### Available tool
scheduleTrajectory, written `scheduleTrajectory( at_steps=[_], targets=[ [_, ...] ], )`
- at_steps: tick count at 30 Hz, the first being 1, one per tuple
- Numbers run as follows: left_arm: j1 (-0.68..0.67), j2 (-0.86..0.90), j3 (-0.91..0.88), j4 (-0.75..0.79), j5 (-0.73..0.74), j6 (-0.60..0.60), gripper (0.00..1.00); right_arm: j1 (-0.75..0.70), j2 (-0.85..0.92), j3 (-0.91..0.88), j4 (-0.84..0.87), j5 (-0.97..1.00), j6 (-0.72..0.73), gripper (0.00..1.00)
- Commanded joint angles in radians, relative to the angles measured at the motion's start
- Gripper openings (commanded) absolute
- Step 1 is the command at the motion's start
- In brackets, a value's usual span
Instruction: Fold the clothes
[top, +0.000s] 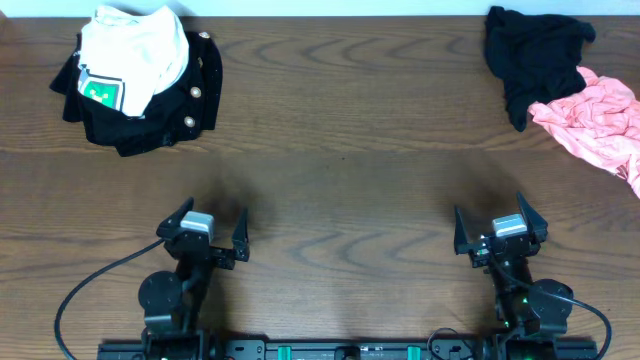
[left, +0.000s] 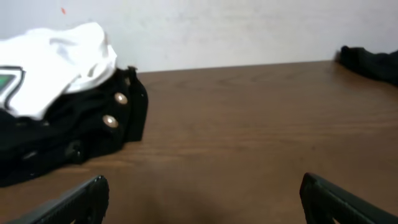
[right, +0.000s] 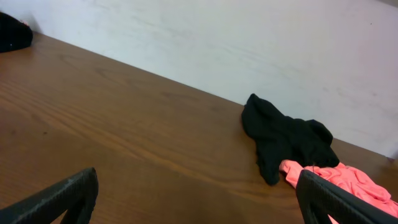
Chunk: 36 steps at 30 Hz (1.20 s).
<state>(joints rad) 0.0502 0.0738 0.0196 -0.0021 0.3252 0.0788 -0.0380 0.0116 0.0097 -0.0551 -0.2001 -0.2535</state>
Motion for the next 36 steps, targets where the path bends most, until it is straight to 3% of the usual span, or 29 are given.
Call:
scheduleTrajectory(
  at_steps=[1, 36],
  targets=[
    [-0.004, -0.040, -0.016, -0.046, -0.012, -0.005, 0.98, -0.006, -0.006, -0.004, -0.001, 0.009, 0.013, 0.99],
    [-0.022, -0.070, -0.016, -0.042, -0.002, -0.005, 0.98, -0.006, -0.006, -0.004, -0.001, 0.009, 0.013, 0.99]
  ],
)
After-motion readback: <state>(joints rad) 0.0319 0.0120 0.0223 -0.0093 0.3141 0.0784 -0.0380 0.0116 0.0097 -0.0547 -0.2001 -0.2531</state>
